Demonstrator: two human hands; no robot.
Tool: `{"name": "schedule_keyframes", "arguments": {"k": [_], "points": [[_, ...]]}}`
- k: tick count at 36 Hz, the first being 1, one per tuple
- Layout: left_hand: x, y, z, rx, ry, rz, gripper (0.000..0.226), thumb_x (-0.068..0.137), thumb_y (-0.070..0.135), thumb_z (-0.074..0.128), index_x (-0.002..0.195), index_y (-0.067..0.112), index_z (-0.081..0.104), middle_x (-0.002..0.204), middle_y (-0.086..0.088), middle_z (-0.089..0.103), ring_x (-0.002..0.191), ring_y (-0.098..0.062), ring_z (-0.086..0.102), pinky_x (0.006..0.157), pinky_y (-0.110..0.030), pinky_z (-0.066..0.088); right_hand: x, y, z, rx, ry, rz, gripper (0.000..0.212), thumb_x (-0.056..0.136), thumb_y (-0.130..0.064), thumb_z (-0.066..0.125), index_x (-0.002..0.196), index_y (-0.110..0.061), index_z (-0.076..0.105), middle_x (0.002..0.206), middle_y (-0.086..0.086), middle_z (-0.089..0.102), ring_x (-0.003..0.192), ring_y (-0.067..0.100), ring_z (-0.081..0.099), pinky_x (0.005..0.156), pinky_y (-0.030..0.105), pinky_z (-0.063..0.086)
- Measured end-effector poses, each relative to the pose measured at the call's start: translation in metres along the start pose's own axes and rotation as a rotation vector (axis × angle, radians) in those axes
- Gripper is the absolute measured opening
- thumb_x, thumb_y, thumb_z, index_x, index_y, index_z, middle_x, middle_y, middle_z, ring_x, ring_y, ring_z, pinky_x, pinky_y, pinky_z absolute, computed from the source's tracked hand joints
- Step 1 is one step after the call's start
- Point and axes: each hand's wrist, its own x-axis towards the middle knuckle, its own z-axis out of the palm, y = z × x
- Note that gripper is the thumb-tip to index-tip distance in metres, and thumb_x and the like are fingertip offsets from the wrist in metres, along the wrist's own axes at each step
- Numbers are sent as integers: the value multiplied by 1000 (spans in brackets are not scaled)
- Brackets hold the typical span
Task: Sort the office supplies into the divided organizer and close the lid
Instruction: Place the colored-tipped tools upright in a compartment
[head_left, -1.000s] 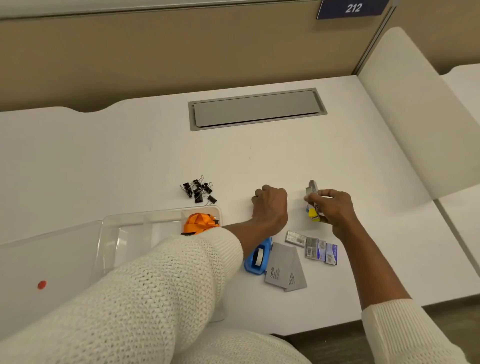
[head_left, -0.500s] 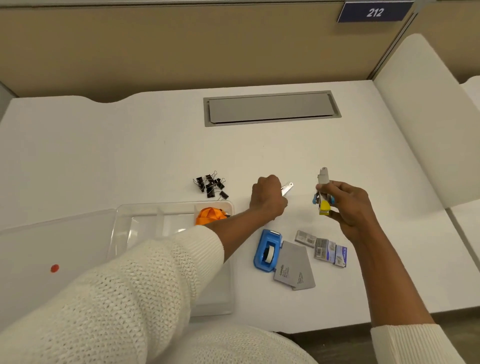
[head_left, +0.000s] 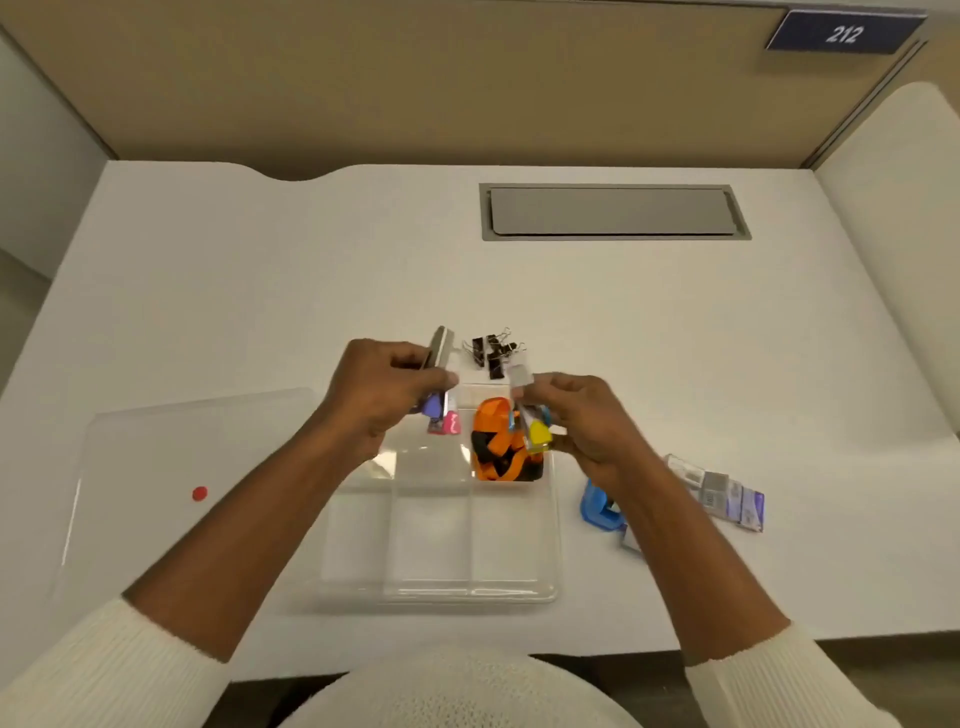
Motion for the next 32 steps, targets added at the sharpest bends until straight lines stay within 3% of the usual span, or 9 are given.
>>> {"name": "schedule_keyframes", "arguments": {"k": [4,7,12,16,20,25,29,32], "points": [[-9,-29,-45,-7,73,-17,14,73,10,89,85,13,82,77,-8,79,68,-20,73,72,-35,63,9,13,56,-110,3,30,19,78,-14,82,89,0,75,71,10,73,61,17,64,54,28,53],[-16,-49,-73,-18,97,-56,14,74,10,89,85,14,82,77,-8,79,69,-21,74,72,-34,64,17,23,94,-229,49,25,17,73,-18,85,82,-6,76,73,14,75,59,18,63,58,32,53],[-24,-70,-81,-9,101,-77,13,75,13,89,85,15,82,77,-8,78,70,-22,74,72,-33,64,29,34,111,-632,218,-28,28,61,-41,77,81,-24,68,65,-6,73,61,11,70,60,33,60],[-24,-84,-90,-6,90,-80,13,75,15,89,78,23,79,76,-6,79,75,-30,76,74,-37,65,27,35,129,-842,239,-17,33,61,-49,73,78,-21,68,63,-4,72,63,16,71,65,36,61],[-22,-91,-90,3,73,-84,13,75,17,89,83,22,80,77,-5,79,76,-28,77,76,-39,65,29,37,138,-918,228,33,37,64,-49,74,80,-17,66,68,-2,69,67,18,68,55,27,50],[-20,-95,-87,11,46,-94,22,75,17,89,95,13,81,82,-5,80,77,-25,78,80,-43,65,35,43,148,-968,197,61,37,63,-45,74,81,-14,62,68,-2,64,66,19,64,53,24,41],[-19,-97,-86,9,42,-88,21,76,18,89,94,15,79,83,-5,79,78,-25,77,82,-44,65,39,45,152,-972,154,45,41,71,-40,76,97,-10,65,86,4,70,80,21,67,66,34,57],[-18,-99,-85,6,42,-84,17,75,19,89,87,22,78,81,-4,79,78,-26,77,81,-44,65,40,41,149,-929,122,37,46,76,-31,78,112,-4,66,103,11,71,91,25,69,77,39,61]]}}
